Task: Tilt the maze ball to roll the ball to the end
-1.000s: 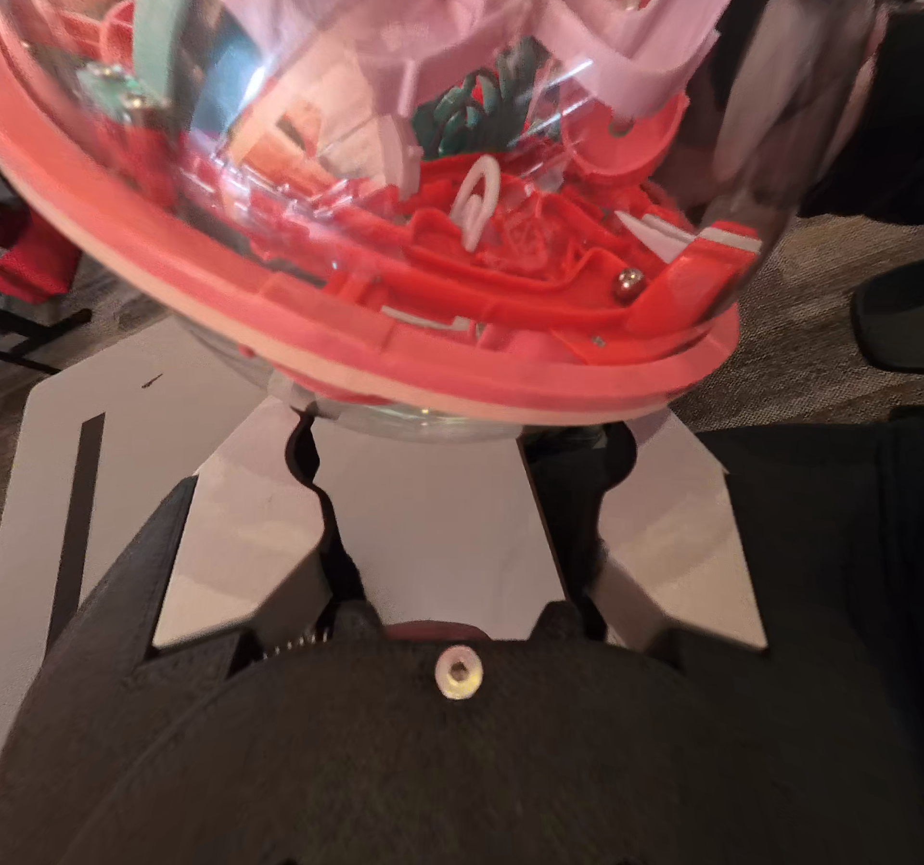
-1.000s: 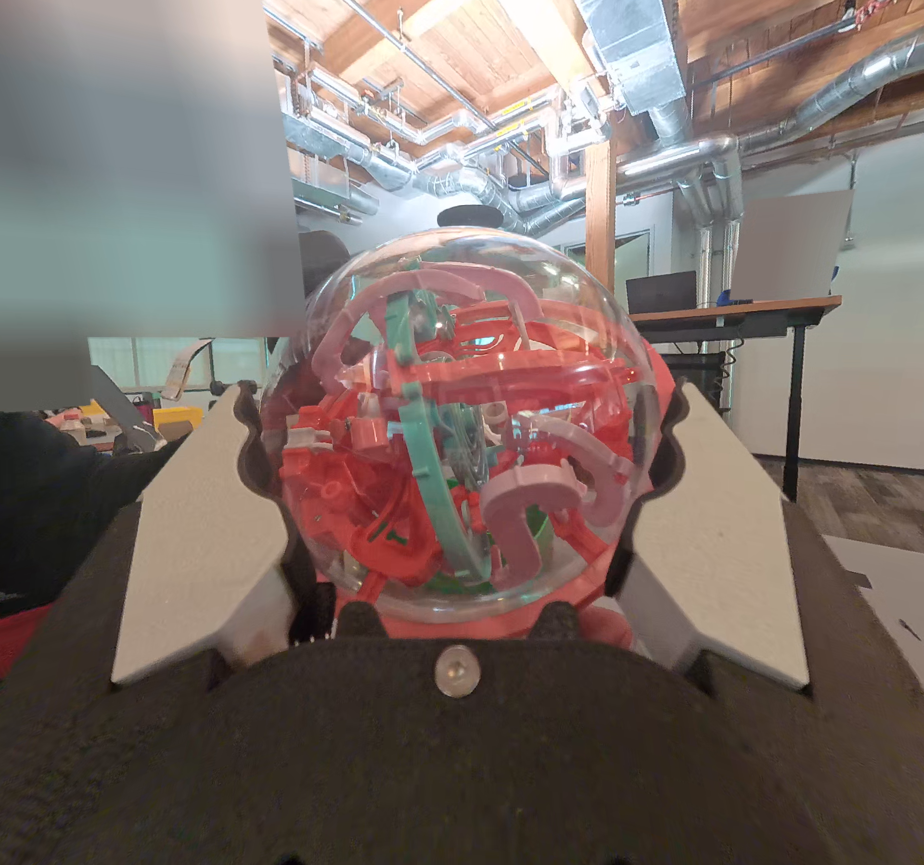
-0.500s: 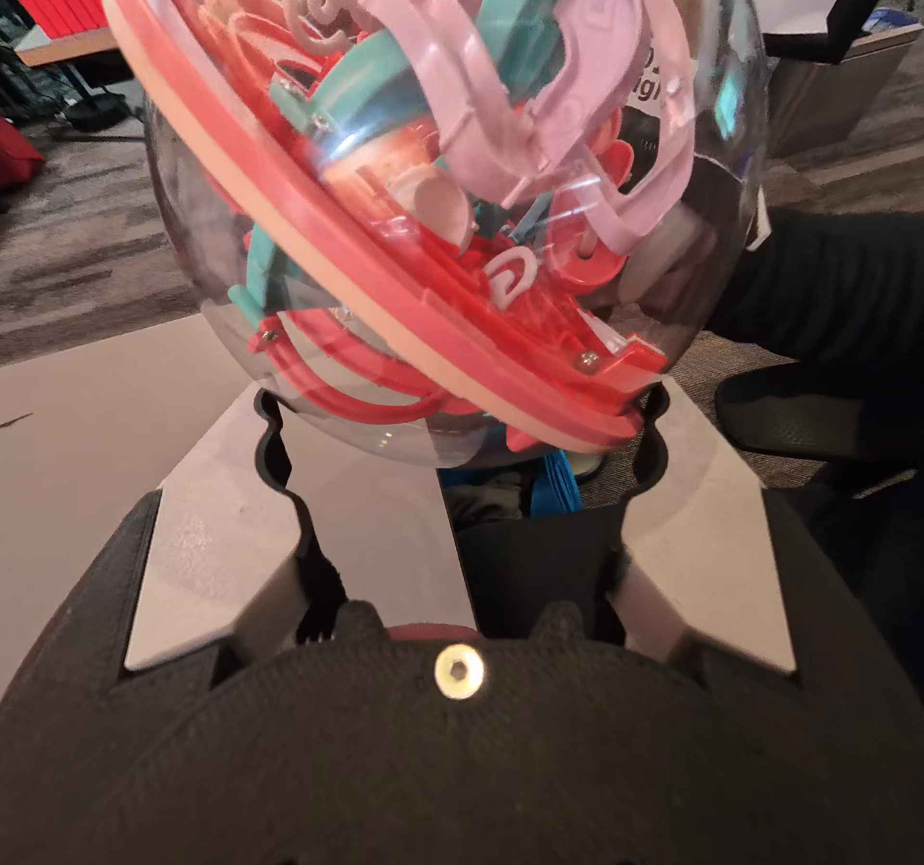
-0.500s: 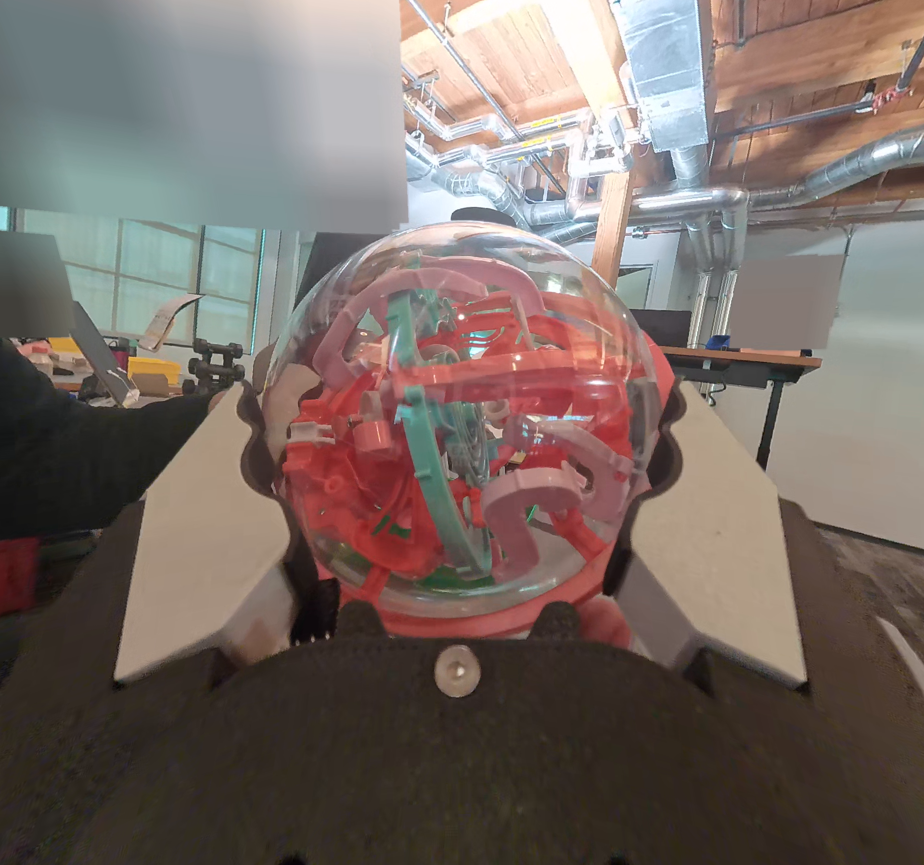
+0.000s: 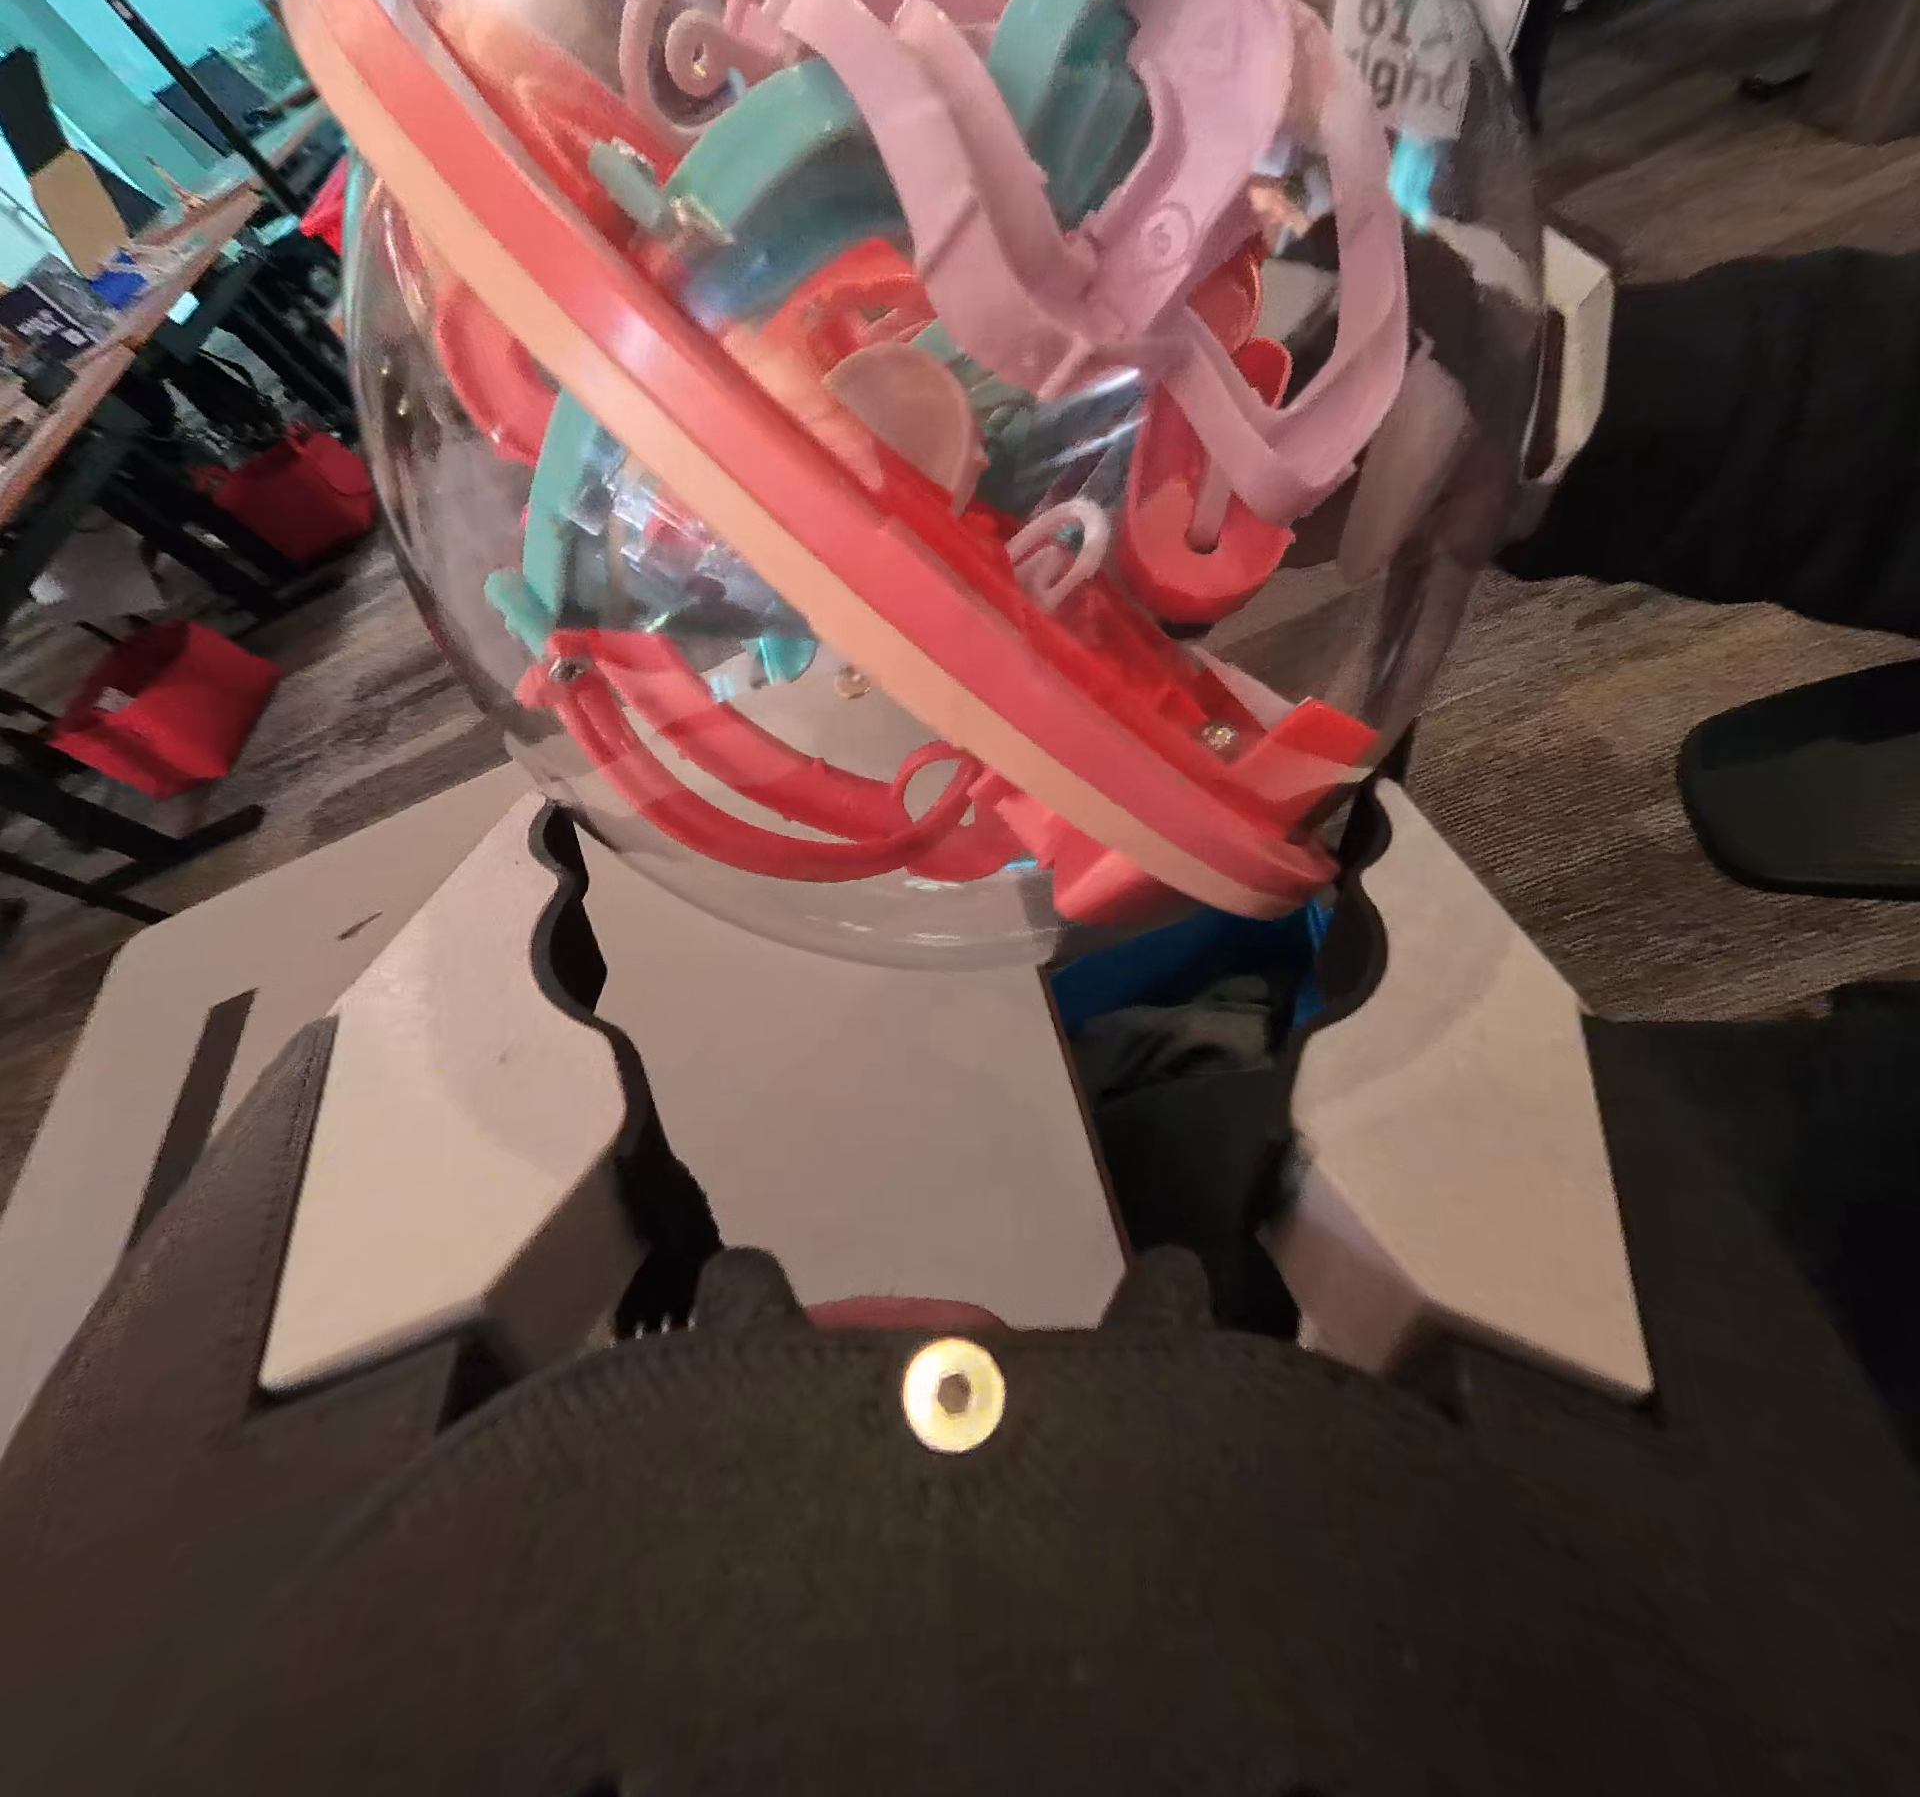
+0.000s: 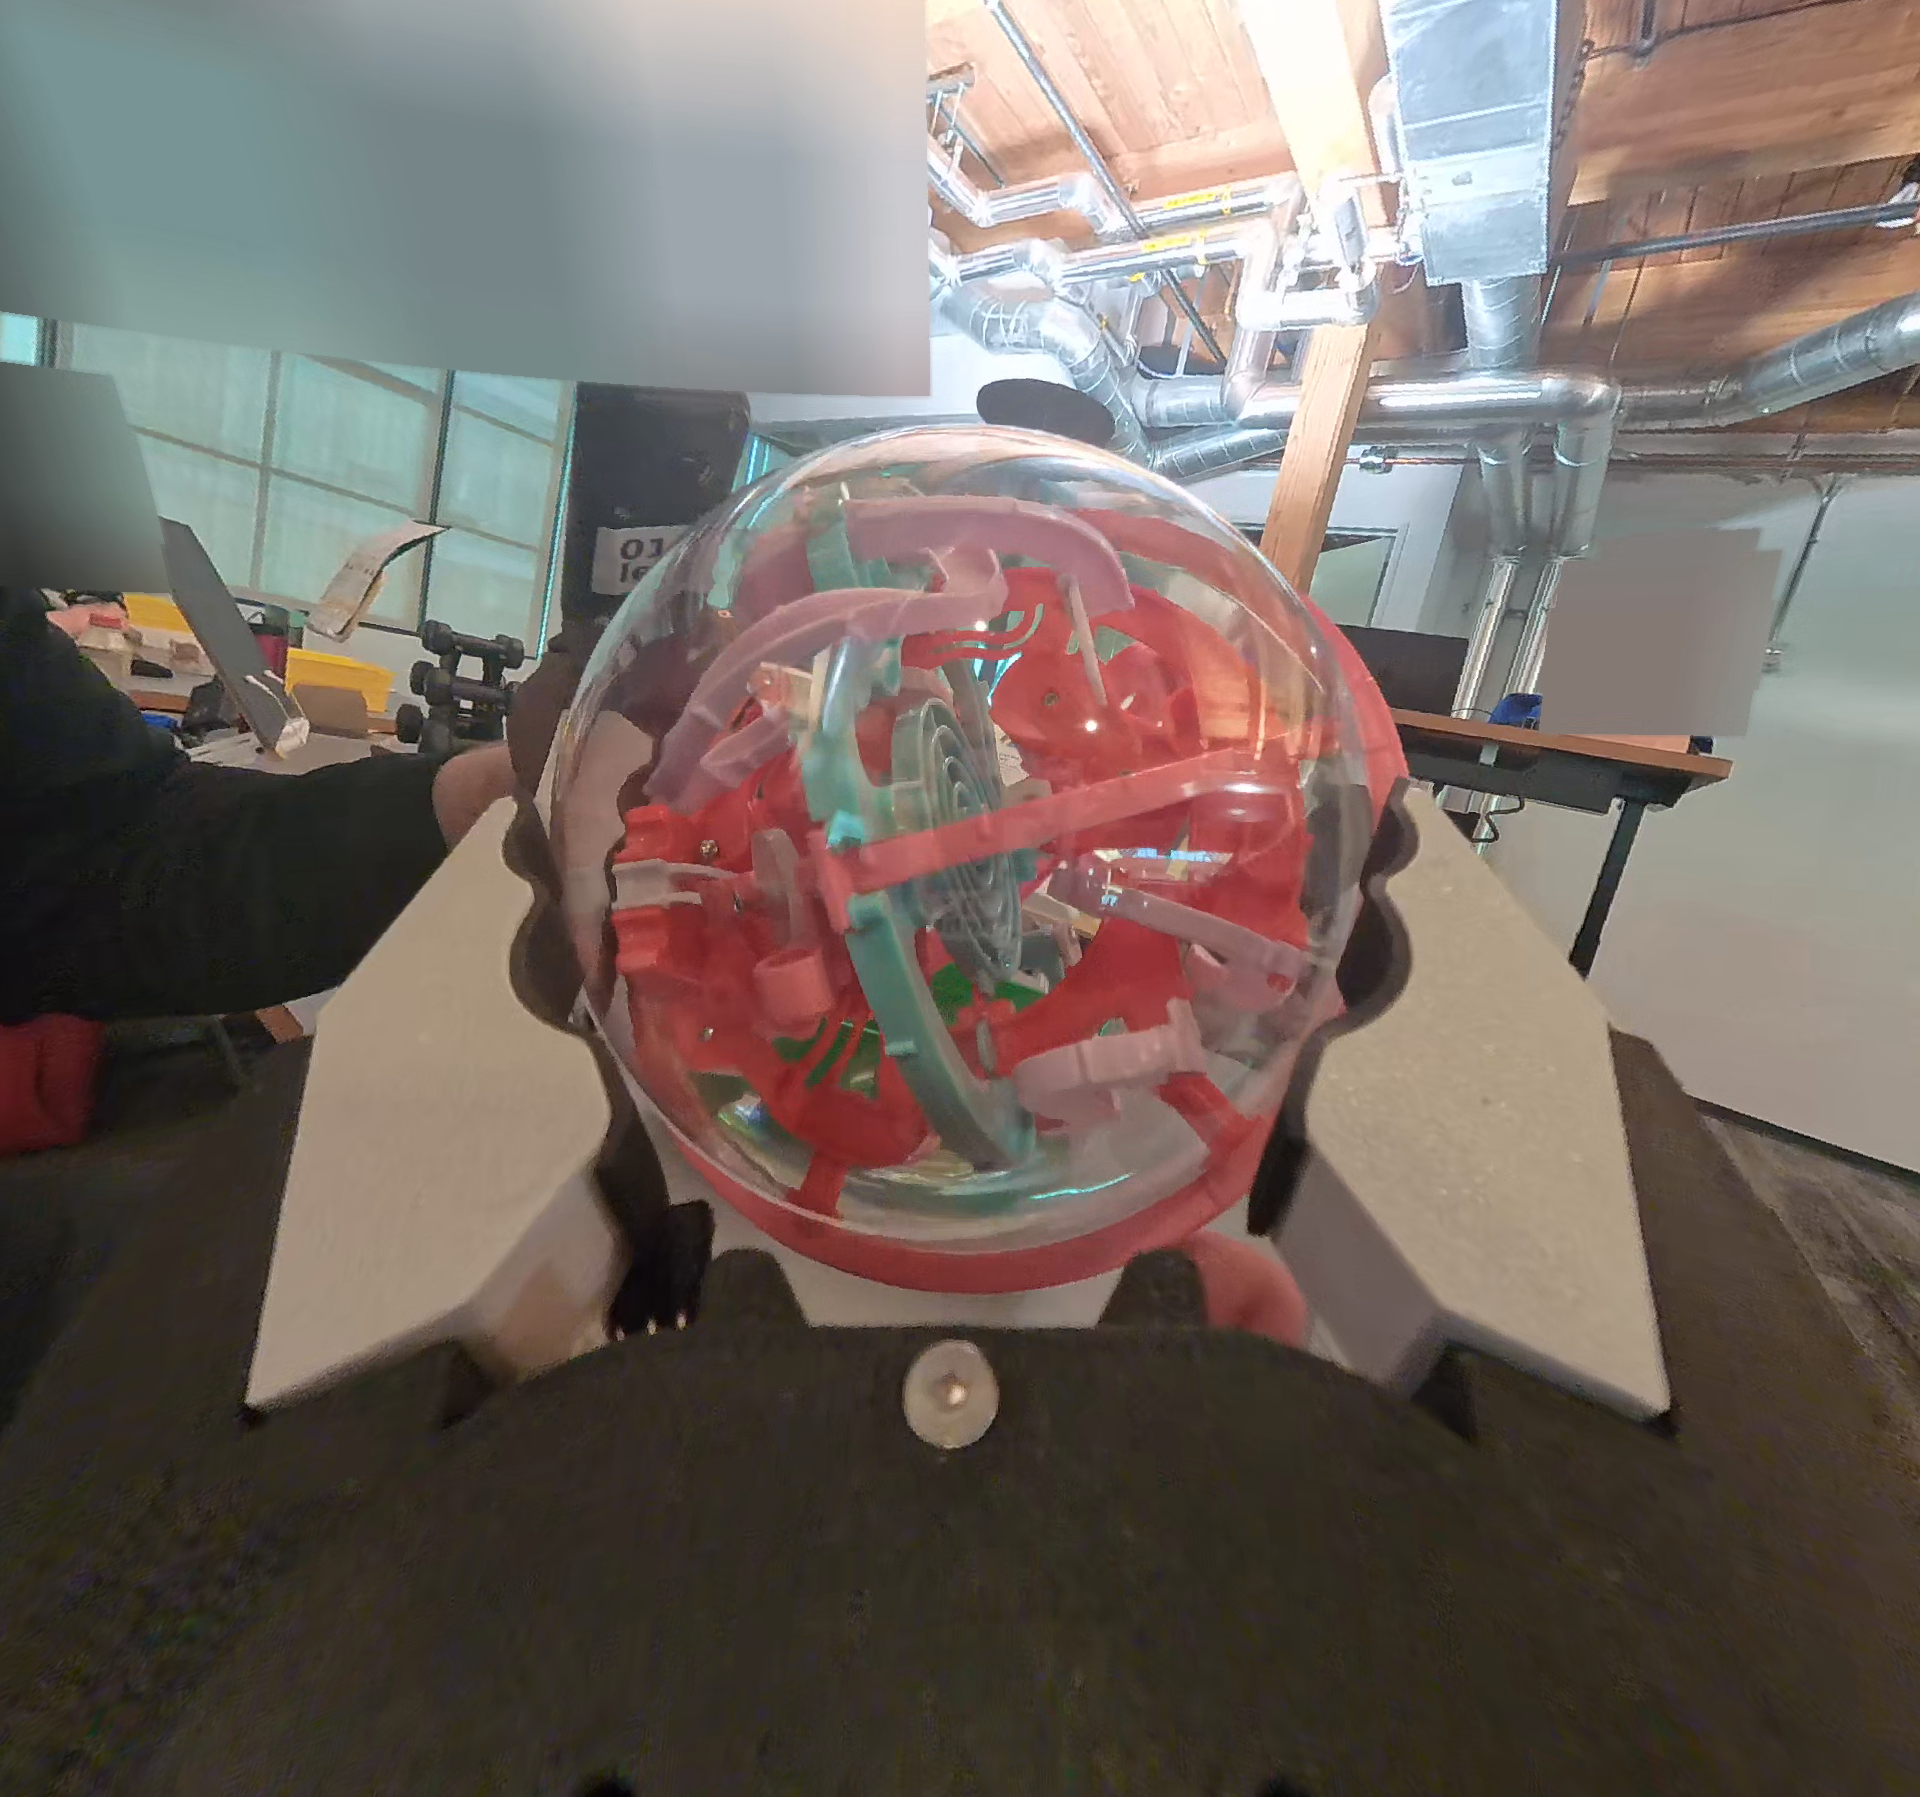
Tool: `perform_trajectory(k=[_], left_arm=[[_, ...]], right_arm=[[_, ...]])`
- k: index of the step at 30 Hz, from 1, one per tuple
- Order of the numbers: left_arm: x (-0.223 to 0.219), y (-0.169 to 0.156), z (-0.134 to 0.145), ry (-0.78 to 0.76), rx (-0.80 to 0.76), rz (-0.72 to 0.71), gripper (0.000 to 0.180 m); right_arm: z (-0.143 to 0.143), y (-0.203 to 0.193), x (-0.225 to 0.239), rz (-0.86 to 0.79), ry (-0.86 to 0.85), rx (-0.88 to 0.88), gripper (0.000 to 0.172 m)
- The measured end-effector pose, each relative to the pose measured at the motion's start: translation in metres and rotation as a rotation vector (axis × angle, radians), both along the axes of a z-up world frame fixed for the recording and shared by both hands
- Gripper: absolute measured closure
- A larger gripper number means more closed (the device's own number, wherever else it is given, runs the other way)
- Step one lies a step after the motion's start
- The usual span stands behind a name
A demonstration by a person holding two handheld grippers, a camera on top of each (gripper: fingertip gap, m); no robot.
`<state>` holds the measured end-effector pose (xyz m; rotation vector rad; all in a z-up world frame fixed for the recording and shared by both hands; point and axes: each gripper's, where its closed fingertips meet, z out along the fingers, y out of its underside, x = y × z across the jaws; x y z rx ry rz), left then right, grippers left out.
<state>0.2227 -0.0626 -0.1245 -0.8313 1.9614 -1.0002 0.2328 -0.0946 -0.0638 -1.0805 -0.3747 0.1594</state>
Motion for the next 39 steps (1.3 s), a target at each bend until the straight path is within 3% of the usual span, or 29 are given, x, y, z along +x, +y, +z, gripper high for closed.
perform_trajectory(k=[1,21,39], left_arm=[[0.0,0.001,0.0,-0.005,0.017,0.006,0.042],[-0.009,-0.005,0.022,-0.146,0.182,0.04,0.042],[-0.031,-0.029,0.053,-0.268,0.243,0.029,0.041]], right_arm=[[0.0,0.0,-0.001,-0.002,-0.005,-0.001,0.023],[0.005,-0.006,-0.005,0.053,0.037,0.023,0.022],[0.002,-0.015,-0.02,0.249,0.141,0.051,0.023]])
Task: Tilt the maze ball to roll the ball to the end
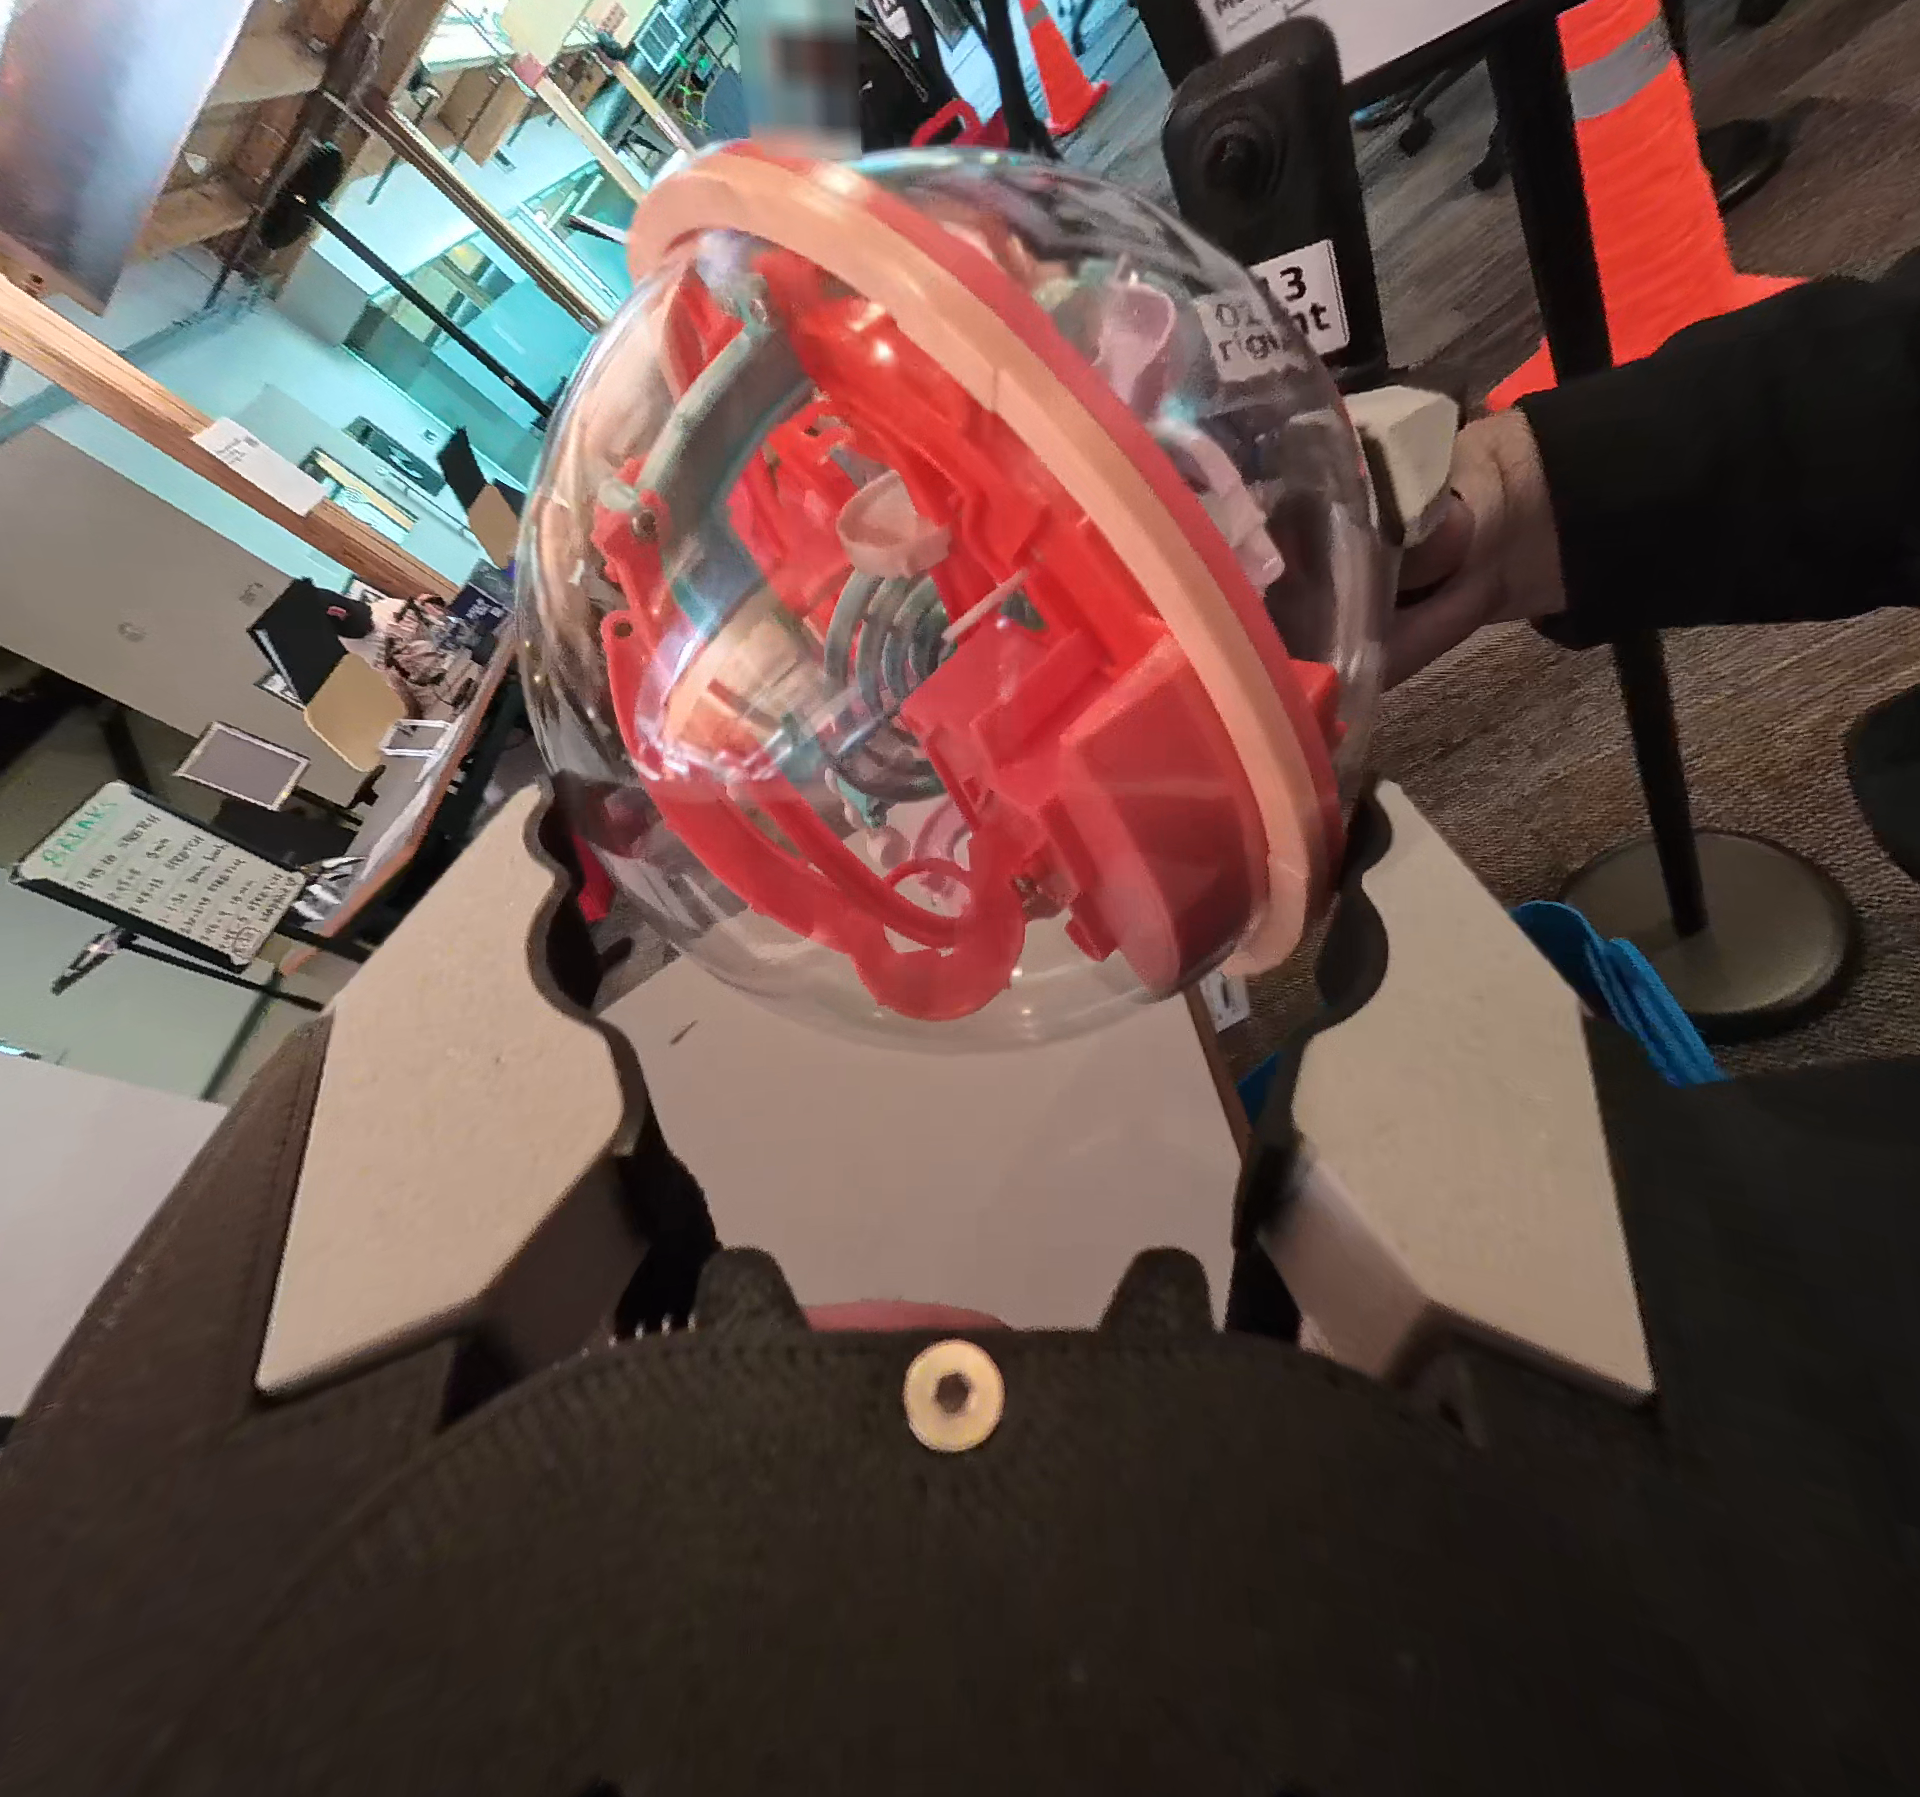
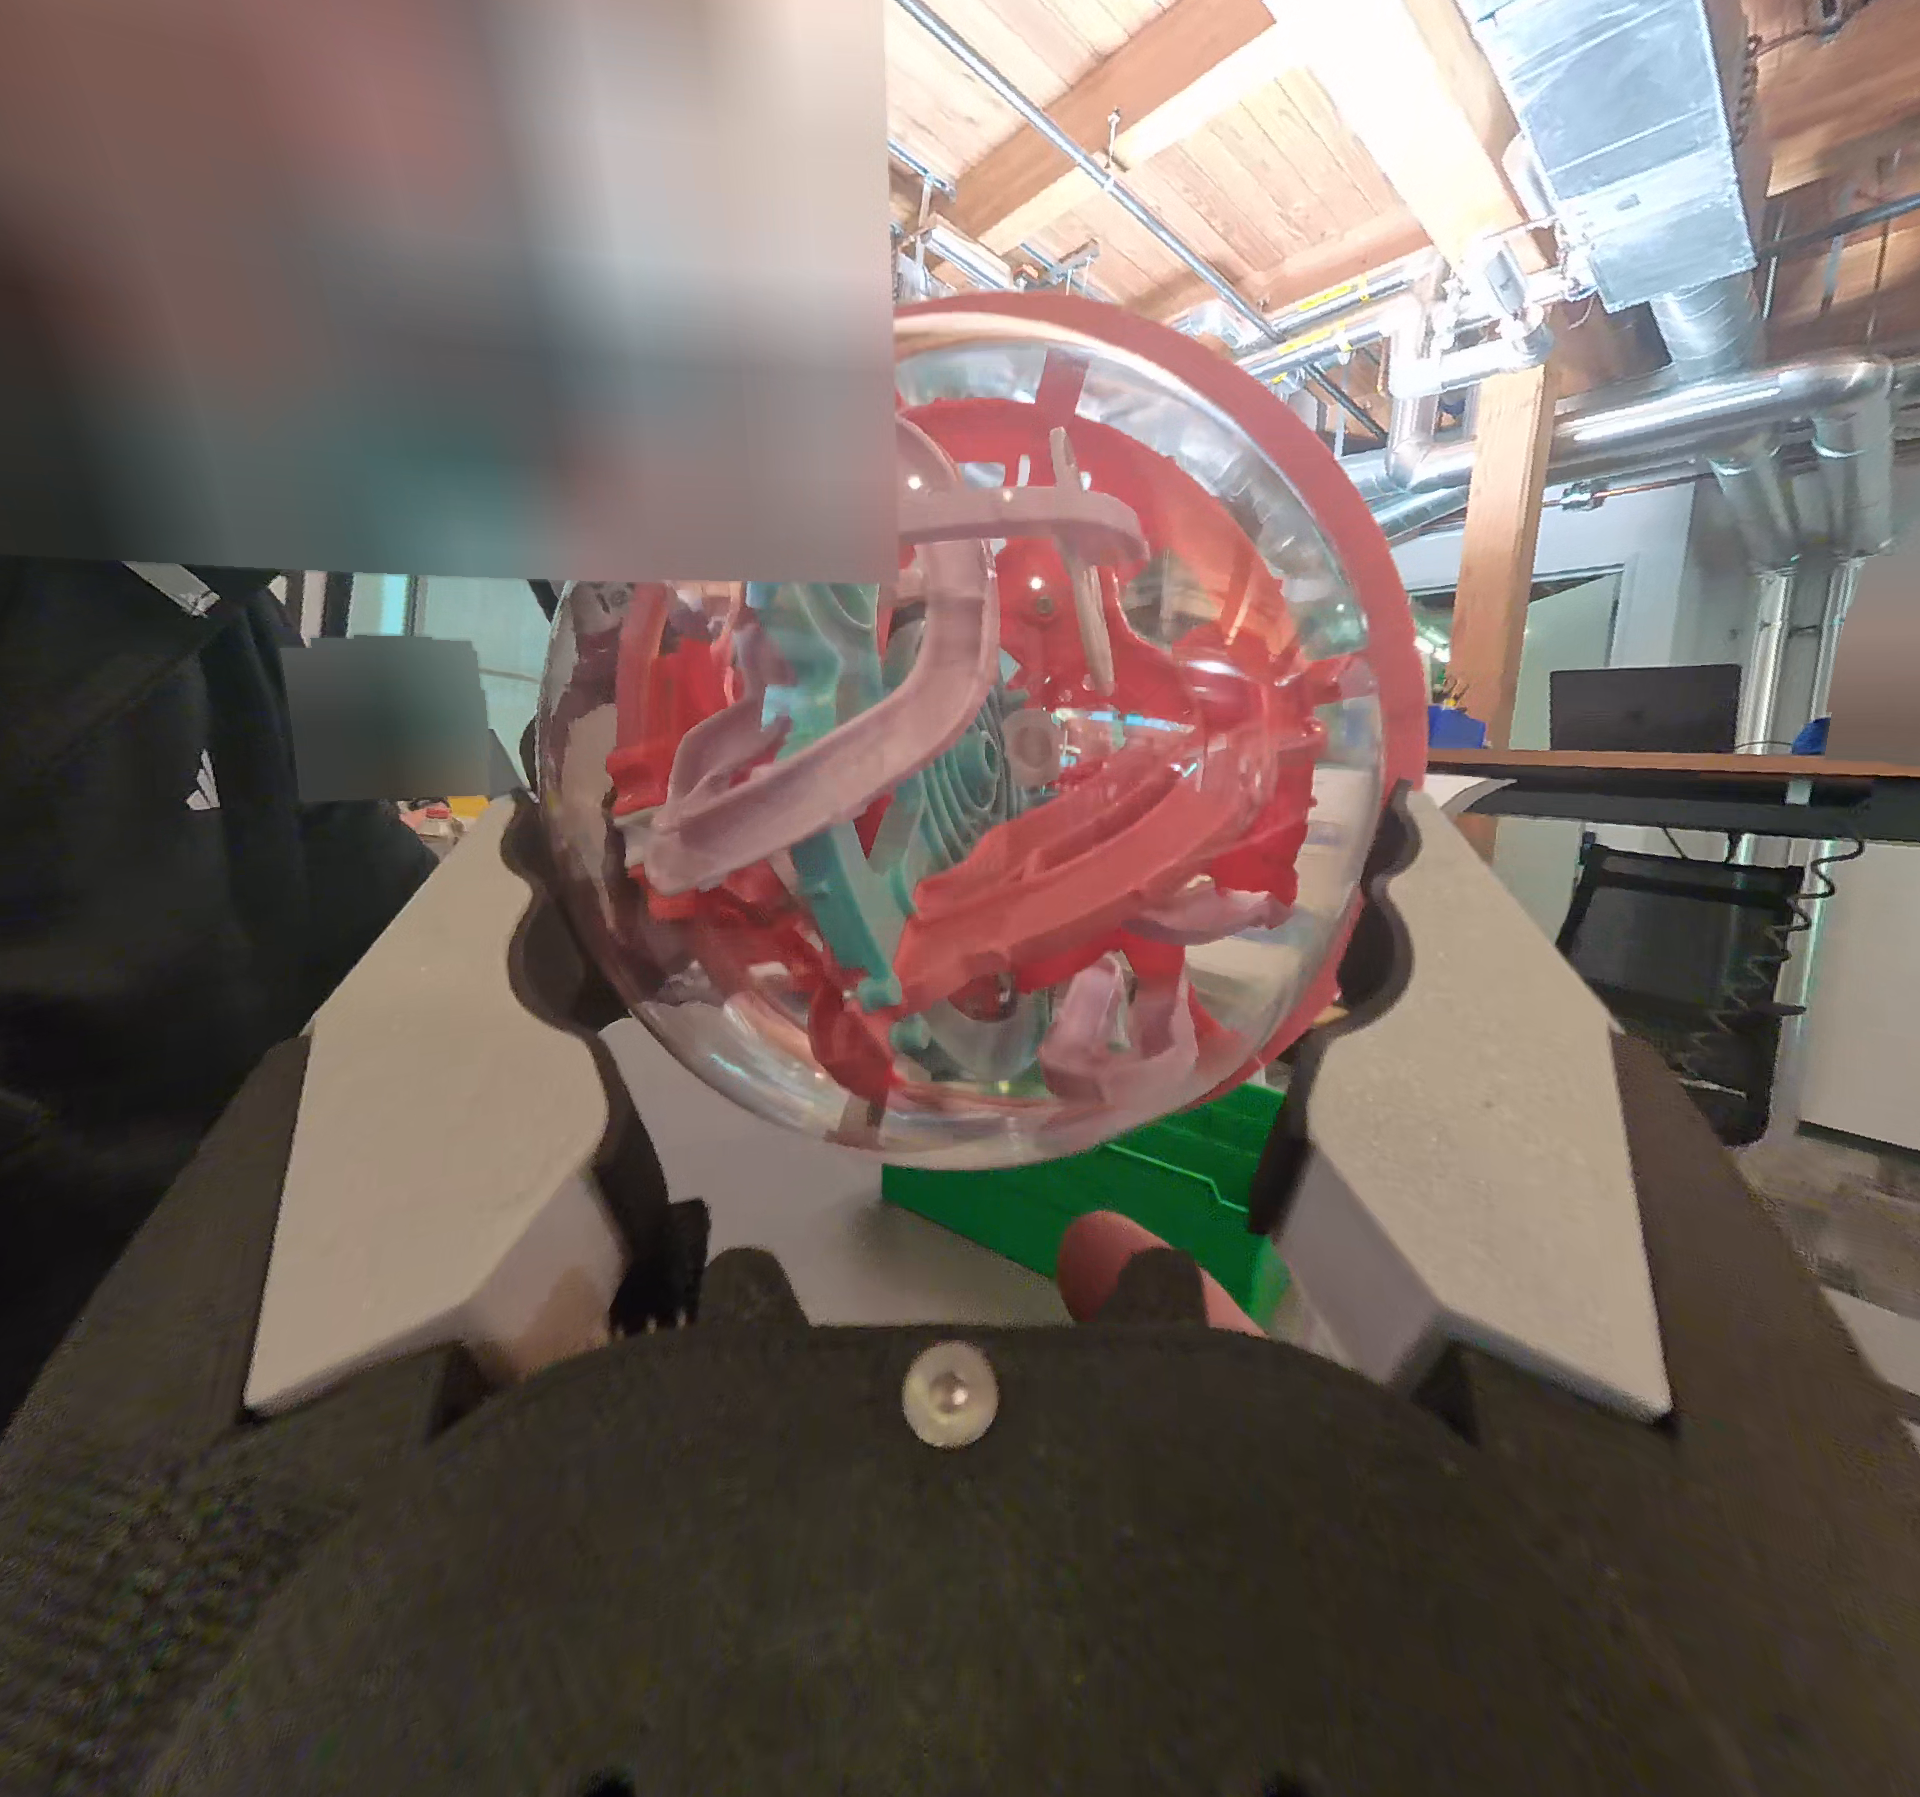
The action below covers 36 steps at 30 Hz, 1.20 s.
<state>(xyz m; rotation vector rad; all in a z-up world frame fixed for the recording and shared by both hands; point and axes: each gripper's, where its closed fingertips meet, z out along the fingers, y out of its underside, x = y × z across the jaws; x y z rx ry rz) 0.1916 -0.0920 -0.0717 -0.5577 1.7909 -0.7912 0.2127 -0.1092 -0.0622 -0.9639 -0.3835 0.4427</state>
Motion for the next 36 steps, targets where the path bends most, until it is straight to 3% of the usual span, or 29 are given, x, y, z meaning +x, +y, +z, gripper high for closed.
perform_trajectory(k=[25,36], left_arm=[[-0.012,0.004,0.001,-0.003,0.026,0.016,0.041],[-0.018,0.029,-0.01,-0.023,-0.055,0.007,0.041]], right_arm=[[-0.009,0.01,-0.013,0.081,0.045,-0.032,0.023],[-0.005,0.034,-0.021,-0.057,0.021,-0.101,0.018]])
